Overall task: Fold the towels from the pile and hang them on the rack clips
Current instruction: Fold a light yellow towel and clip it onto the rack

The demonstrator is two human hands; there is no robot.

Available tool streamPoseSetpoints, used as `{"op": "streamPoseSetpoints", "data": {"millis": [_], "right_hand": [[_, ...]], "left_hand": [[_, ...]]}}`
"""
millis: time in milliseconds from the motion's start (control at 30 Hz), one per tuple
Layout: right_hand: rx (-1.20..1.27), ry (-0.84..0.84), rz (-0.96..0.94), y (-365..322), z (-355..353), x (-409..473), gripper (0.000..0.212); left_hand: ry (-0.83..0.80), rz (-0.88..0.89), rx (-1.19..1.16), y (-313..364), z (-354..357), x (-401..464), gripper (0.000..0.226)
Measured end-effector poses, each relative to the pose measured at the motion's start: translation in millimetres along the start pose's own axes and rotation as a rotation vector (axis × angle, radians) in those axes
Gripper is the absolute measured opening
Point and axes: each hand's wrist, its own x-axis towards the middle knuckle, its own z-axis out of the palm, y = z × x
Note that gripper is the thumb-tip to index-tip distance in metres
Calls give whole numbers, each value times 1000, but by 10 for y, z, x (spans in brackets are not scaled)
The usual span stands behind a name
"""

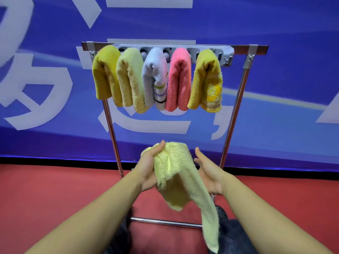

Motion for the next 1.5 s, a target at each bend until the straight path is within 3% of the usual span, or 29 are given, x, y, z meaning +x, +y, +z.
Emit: {"op": "streamPoseSetpoints", "data": {"millis": [33,100,200,333,533,700,833,1133,1267,1367,1500], "right_hand": [[37,-63,-27,1,46,0,76],[152,-143,-93,23,46,73,61],[429,-116,-266,-19,-1,195,89],[571,-188,-315,-64,-48,243,84],[524,-219,-316,-9,-8,139,48],[472,-164,-327,-110,13,56,46],[519,-46,-415,-273,-50,52,35],[211,144,-591,-550,-215,-12,42],[45,287,-683,-676,-277,-66,33],[-34,351,-718,-750,-296,-98,28],[-48,420,-732,-763,-356,-77,26]], "left_hand": [[6,-5,9,24,-19,-7,44],[17,-13,30,76,-63,-43,41],[23,-2,44,164,-146,-96,41],[48,13,27,305,-253,-163,40],[105,70,90,451,-335,-218,42],[208,83,242,591,-464,-193,34],[343,27,421,713,-594,-148,41],[512,135,359,932,-778,11,33],[584,237,312,978,-778,64,28],[586,320,404,971,-758,84,37],[656,316,680,995,-850,81,76]]}}
